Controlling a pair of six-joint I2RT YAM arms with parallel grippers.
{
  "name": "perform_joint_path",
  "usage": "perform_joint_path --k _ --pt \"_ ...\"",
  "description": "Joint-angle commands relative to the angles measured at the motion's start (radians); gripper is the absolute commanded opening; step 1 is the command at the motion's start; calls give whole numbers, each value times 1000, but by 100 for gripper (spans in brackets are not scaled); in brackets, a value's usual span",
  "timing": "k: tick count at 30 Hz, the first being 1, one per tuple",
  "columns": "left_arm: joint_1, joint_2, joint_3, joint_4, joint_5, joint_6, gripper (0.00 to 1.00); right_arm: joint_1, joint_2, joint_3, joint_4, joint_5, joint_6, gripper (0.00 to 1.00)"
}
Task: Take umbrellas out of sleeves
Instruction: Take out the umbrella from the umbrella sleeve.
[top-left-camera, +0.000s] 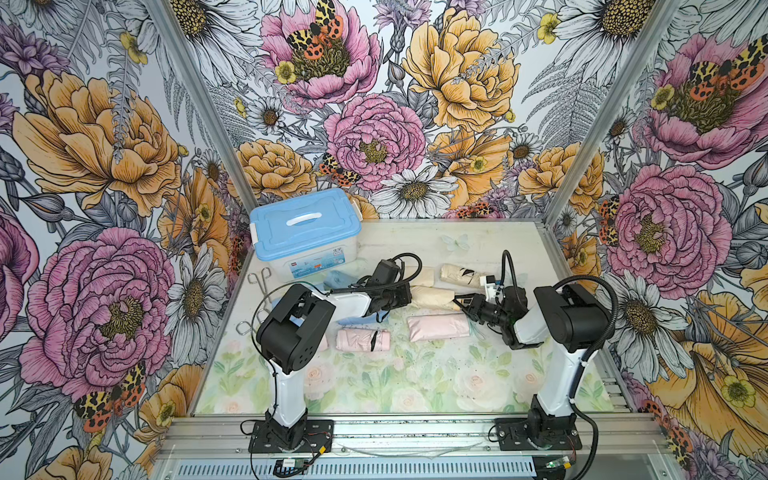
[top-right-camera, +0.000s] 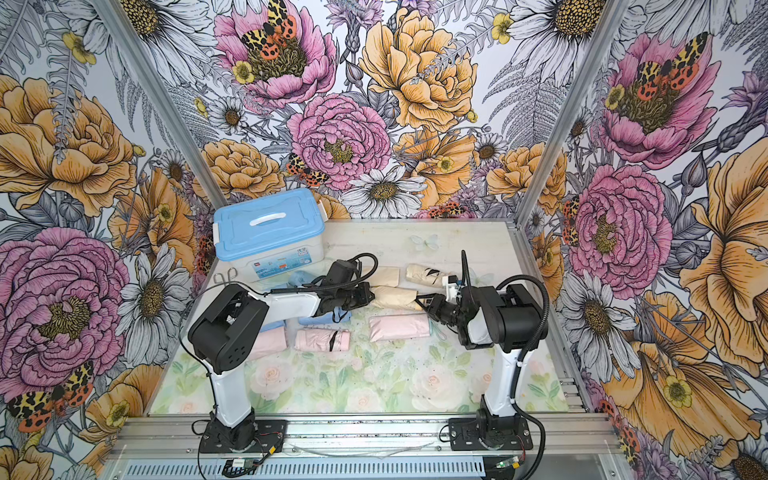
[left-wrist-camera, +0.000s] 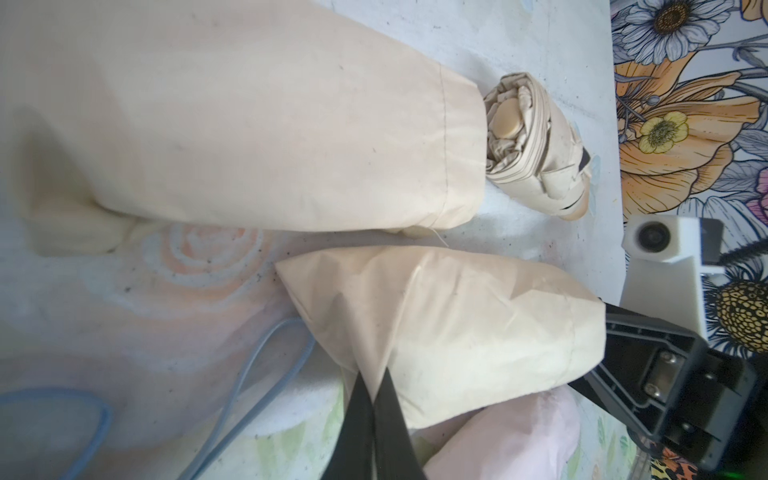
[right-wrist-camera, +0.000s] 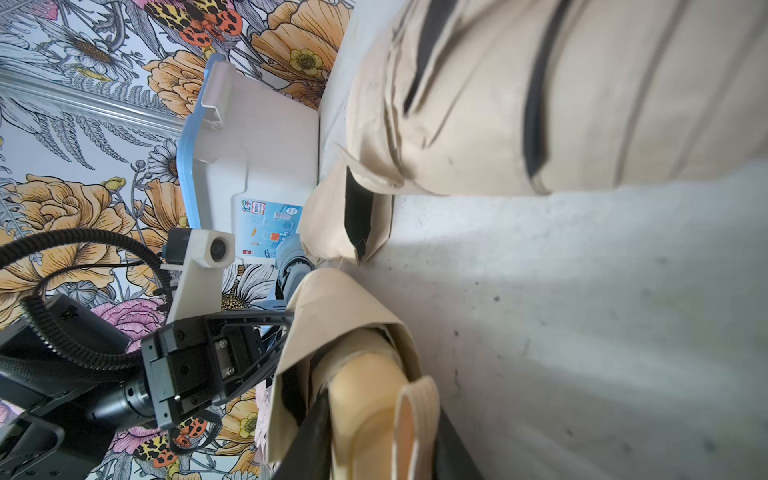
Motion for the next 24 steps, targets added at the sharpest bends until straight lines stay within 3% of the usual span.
perform_joint_path --k 1,12,24 --pt "-6 19 9 -44 1 25 0 15 10 -1 132 -41 45 15" --pt "4 6 -6 -47 -4 26 0 4 -17 -4 55 -39 10 6" --pt "30 -27 -40 -46 -18 30 0 -38 -22 -27 81 -54 23 2"
